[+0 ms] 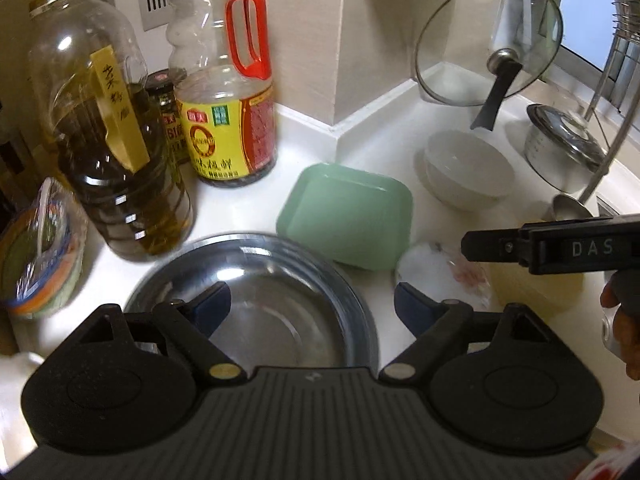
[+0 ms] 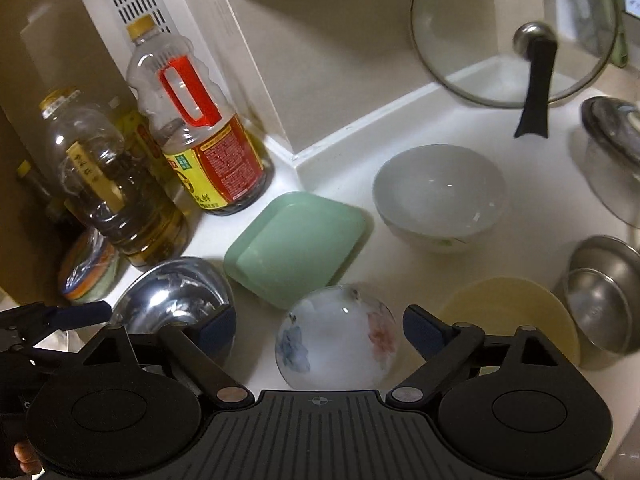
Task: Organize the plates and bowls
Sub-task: 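Move the left gripper toward the pale green square plate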
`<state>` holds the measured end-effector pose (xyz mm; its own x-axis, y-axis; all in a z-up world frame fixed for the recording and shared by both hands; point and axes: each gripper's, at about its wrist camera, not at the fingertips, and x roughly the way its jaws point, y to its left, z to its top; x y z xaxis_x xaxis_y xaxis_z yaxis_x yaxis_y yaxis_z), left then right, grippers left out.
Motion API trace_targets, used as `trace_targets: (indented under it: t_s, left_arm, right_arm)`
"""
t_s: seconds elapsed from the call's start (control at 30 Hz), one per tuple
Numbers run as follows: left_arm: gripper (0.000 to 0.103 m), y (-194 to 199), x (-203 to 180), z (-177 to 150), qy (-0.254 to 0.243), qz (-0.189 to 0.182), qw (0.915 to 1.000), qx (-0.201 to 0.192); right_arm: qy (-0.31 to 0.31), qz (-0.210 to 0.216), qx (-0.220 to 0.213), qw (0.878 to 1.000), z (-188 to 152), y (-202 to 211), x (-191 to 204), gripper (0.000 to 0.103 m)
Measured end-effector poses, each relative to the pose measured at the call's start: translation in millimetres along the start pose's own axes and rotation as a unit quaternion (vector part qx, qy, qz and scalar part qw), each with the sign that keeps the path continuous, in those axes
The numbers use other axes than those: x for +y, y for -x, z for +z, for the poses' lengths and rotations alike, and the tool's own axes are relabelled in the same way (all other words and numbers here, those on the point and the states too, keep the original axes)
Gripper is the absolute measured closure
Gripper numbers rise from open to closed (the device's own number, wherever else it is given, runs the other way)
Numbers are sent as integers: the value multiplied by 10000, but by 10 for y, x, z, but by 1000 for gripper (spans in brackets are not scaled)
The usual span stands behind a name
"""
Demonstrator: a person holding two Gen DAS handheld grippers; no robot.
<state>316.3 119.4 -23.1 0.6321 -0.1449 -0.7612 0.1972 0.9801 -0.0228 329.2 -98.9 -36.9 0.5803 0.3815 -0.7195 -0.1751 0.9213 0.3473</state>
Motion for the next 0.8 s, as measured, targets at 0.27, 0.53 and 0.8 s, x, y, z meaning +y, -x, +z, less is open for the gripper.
trace_targets:
  t_s: [0.27,0.53,0.8]
  left_arm:
    - [20,-293,162,350,57,10,9999,124]
    - [39,-695,207,650,-22,71,9993,365]
    - [50,-1054,266,791,129,8,9972,742]
  right_arm:
    - [-16,95,312,9995,334,-380,-5,20]
    - [-513,62,764,9957,600,-754,-140,32]
    - [-695,-124,1065,9918,720,-1021,-156,39]
